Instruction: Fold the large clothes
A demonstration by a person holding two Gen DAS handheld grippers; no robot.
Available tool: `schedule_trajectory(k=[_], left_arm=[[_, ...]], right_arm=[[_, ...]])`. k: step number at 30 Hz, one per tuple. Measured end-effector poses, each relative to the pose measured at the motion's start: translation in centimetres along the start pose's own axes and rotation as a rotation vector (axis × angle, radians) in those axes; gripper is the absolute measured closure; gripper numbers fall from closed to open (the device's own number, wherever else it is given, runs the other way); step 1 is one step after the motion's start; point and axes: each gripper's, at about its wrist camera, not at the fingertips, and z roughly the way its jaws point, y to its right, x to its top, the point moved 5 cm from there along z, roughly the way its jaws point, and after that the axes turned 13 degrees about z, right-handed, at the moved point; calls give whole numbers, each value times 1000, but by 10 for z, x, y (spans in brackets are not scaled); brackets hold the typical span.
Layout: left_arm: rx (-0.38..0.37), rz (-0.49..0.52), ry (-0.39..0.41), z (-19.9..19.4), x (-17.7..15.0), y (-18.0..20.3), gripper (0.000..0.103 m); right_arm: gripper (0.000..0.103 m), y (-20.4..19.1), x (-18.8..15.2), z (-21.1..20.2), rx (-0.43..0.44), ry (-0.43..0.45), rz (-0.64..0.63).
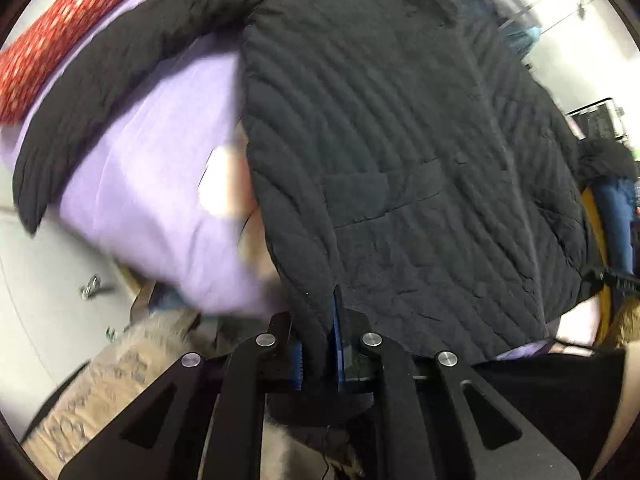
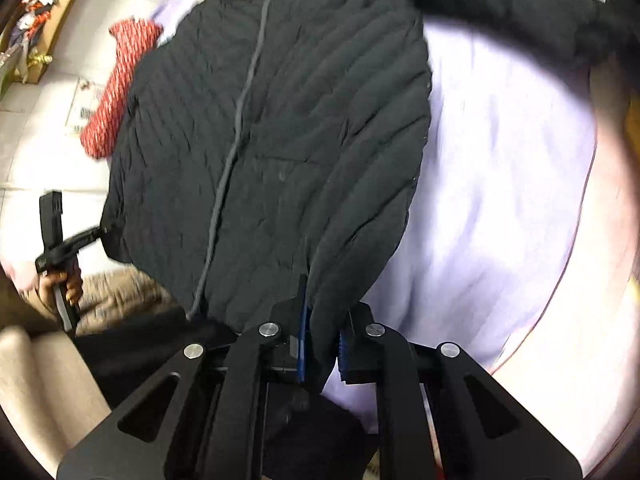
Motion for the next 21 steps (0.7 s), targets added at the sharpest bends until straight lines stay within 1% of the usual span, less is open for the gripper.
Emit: schedule_trajectory(k=[1,2,3,4,5,6,7,8,9,10,11,12,15,17,18,21], left_arm=[[12,-11,-25,7,-7,-4,92],[22,-36,-60,20,-14,-9,90],[39,-59,-85,29,-17,-13,83],[53,-81,-101,33,-21,-18,76],[62,-96,-110,37,-19,-20,73],[72,-103,-116,40,-17,-21,64],[108,-107,-125,42,-13,-23,51],[135,-103,-115,38,-11,-25,45],[157,-98,-93,29,-12,-30,36],[170,-99,-75,24,-8,-32,33],[179,-102,-50,16,-4,-36,33],[188,-114,-24,7,0,-42,33],[218,-159,17,-13,11,-54,31],[222,-183,60,-29,23,-58,30],[228,-186,80,-37,31,-59,29],[245,-169,129,-53,48,-57,27]], right_arm=[[91,6,-10,13,-17,-40,4],[90,11,-16,20,-19,-57,14],[87,16,-16,27,-32,-71,30],[81,22,-15,30,-56,-79,39],[75,24,-11,32,-82,-86,47],[63,28,-9,32,-109,-88,57],[55,32,-4,27,-126,-73,63],[53,33,1,21,-128,-52,63],[45,35,6,15,-130,-32,63],[35,39,12,6,-140,-8,63],[33,43,16,-1,-153,6,65],[33,47,19,-6,-163,17,67],[33,67,36,-28,-193,61,94],[33,82,41,-42,-209,96,109],[33,84,44,-48,-215,113,114],[33,87,74,-75,-234,185,113]])
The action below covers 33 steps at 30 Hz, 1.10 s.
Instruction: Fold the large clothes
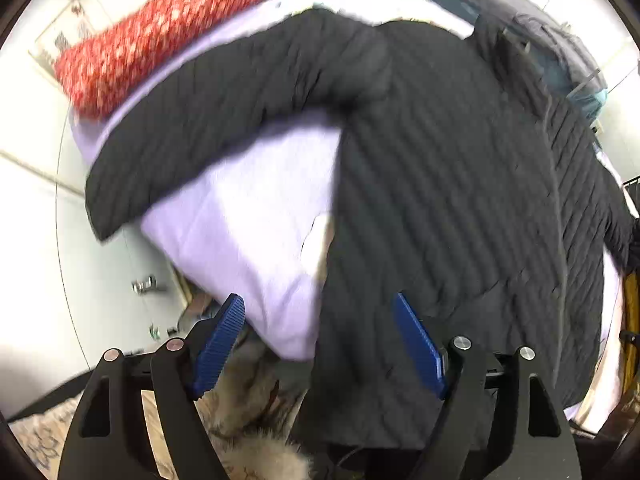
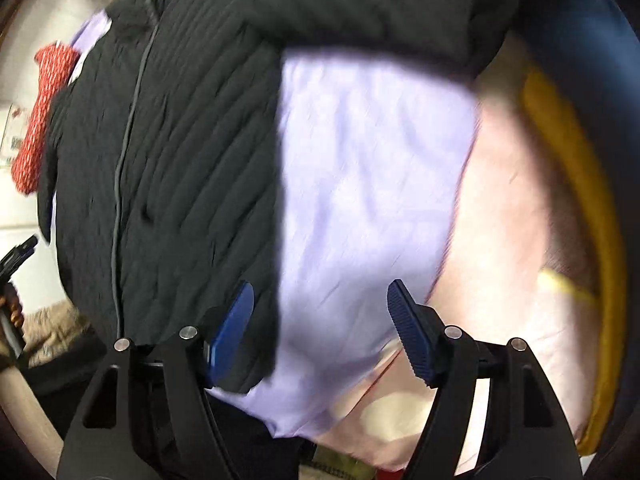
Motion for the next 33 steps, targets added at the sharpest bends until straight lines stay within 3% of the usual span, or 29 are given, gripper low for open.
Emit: schedule_trajectory(k=[9,19,25,27,30,33], left_arm=[[-47,67,95,-10,39,84,19],[-139,117,57,11,43,175,17],[-123,134,35,12,29,183,15],[-104,112,26,11,24,175,14],[-104,85,12,12,16,169,14],[-96,84,-2,12,8,167,14]], right_arm=[[33,-46,47,-20,-51,144,-55],[33,-64,70,-27,65,215,60],[33,-27,83,-63,115,323,200],[28,-6,87,-79,127,377,266],[27,38,90,-106,143,484,409],[27,74,90,-117,158,534,516]])
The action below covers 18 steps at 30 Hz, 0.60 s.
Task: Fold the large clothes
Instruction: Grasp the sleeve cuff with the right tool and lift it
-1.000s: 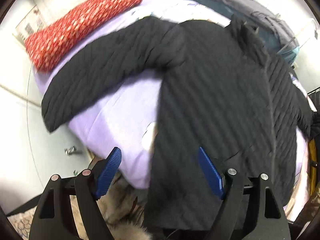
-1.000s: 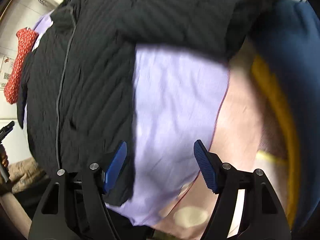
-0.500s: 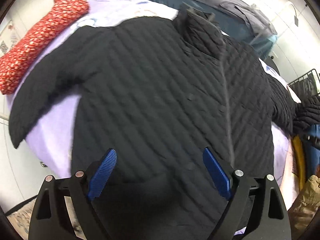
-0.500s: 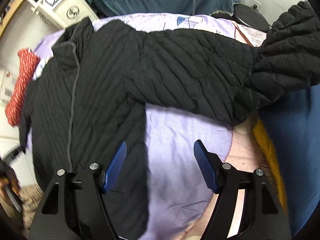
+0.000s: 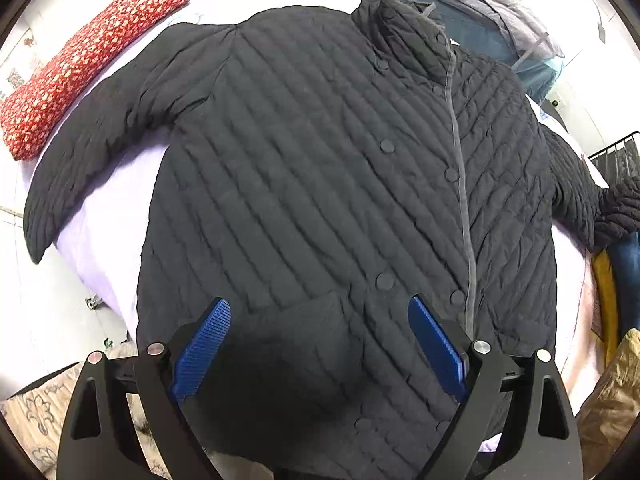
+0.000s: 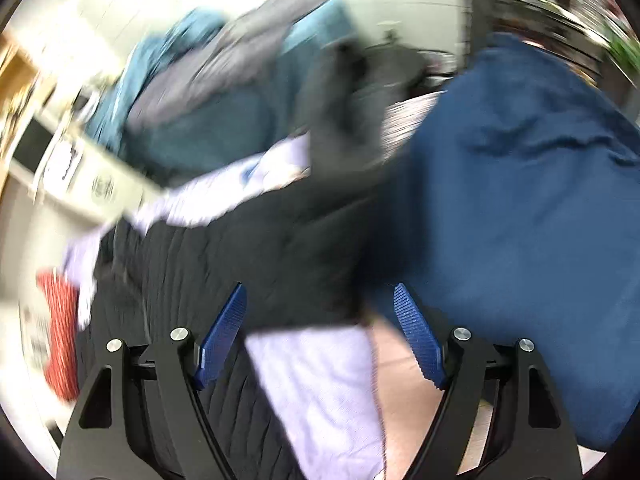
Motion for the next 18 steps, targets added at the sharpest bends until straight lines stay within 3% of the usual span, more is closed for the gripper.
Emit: schedule_trajectory(k=[4,12,15,17,18], left_arm=[[9,19,-16,1,-6,6,14],[21,49,-3,-8,-3,16,14],[32,52,-6,-10,-6,18,14],[48,57,-12,-10,-9,18,14],[52,58,-14,-11,-10,17,14]], right_arm=[[27,20,20,-1,19,15,73],[29,-23,24,4,77,57,-65],[44,-34,25,12,86,46,-89],[58,-36,24,18,81,32,-100],[72,-37,23,21,75,26,-108]])
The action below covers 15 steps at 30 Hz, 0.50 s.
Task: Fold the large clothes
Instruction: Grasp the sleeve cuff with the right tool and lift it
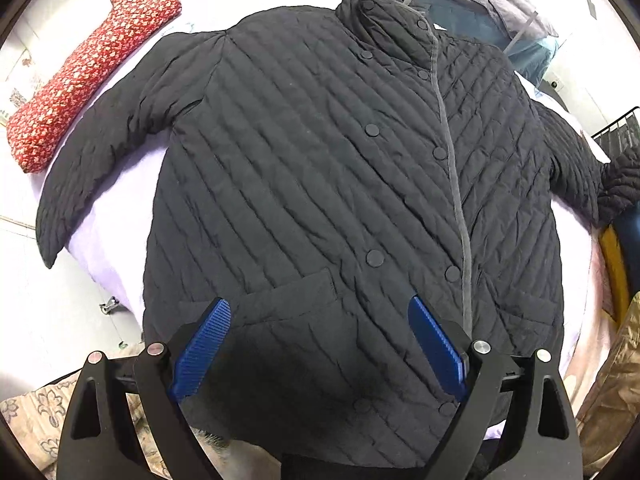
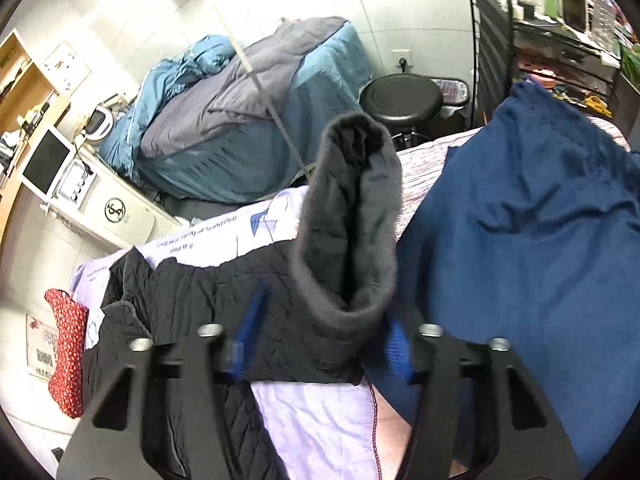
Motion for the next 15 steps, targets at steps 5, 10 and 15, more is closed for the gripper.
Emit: schedule_trajectory(k=[5,10,15], left_arm=[[17,-27,-20,0,-8,-6,14],[7,-53,-20,0,-5,-10,14],[-11,-26,-8,1,8,-4,14]], right_arm=[[92,5,-1,-1,-44,43,-48],[96,30,17,-20,-52,105,39],[96,46,37,-42,-77,169,98]])
